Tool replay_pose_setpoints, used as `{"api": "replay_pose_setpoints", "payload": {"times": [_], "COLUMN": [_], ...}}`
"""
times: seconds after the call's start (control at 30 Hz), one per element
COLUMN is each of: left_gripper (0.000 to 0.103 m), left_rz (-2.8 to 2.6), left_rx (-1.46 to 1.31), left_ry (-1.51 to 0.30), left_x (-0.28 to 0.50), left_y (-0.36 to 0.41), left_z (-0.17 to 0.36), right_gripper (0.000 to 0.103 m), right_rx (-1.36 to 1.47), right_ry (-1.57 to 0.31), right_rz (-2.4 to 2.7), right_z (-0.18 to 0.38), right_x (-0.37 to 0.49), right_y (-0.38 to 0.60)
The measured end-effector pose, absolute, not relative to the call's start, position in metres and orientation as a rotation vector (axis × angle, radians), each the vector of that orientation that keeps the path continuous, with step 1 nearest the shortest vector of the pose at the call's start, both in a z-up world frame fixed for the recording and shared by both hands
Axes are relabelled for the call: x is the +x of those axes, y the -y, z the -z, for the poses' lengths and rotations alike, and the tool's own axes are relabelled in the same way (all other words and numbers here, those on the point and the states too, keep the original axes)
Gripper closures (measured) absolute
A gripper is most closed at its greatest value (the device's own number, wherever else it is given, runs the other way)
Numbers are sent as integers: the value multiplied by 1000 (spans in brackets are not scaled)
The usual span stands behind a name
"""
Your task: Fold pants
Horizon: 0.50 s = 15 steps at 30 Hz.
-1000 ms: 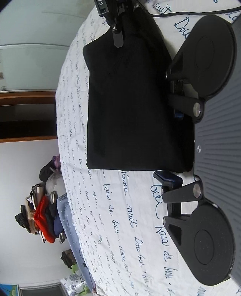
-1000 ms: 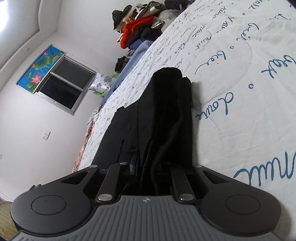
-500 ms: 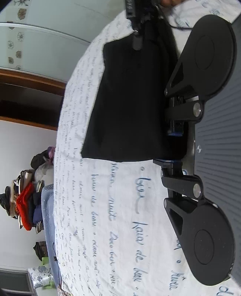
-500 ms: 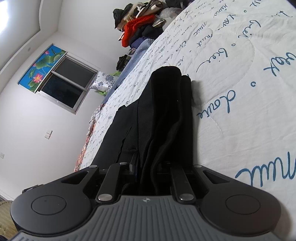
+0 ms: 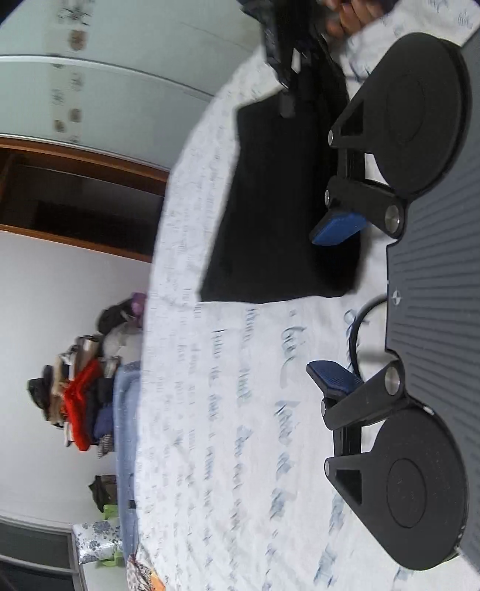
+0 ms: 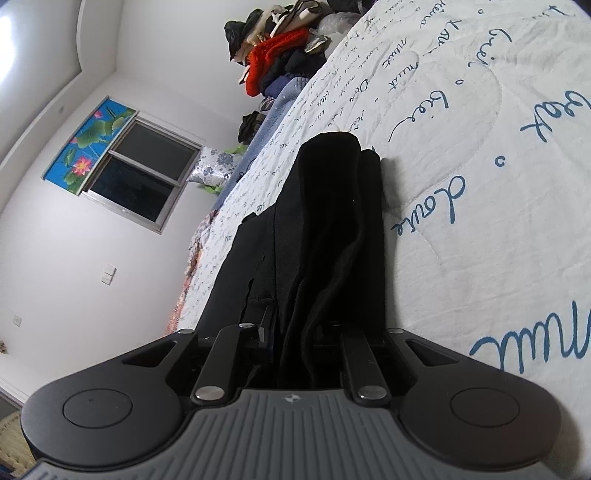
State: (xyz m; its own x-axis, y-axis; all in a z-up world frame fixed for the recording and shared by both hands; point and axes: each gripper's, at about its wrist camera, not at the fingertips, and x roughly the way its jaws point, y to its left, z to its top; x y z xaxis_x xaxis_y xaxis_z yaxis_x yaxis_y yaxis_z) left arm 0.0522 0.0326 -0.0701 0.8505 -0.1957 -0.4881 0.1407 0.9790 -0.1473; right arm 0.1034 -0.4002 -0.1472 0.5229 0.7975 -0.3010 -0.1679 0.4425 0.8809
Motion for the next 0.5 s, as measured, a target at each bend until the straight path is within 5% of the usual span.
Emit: {"api": "replay_pose_setpoints", "payload": {"times": [0.1, 0.27, 0.43, 0.5], "left_gripper": [16, 16, 48, 51], "left_rz": [163, 235, 331, 350], "left_rx": [-120, -161, -103, -65], "left_ry": [-448, -407, -623, -735], "left_x": [60, 127, 202, 223], "left_y": [-39, -13, 48, 64], "left_z": [42, 21, 46, 66], "right_gripper": [90, 90, 90, 90], "right_rx": [919, 917, 921, 928], "right_ry": [-809, -807, -805, -805], "right_rz": [-688, -684, -683, -685], "right_z": [147, 147, 146, 146], "right_x": [103, 102, 100, 99], "right_y": [400, 401, 401, 401]}}
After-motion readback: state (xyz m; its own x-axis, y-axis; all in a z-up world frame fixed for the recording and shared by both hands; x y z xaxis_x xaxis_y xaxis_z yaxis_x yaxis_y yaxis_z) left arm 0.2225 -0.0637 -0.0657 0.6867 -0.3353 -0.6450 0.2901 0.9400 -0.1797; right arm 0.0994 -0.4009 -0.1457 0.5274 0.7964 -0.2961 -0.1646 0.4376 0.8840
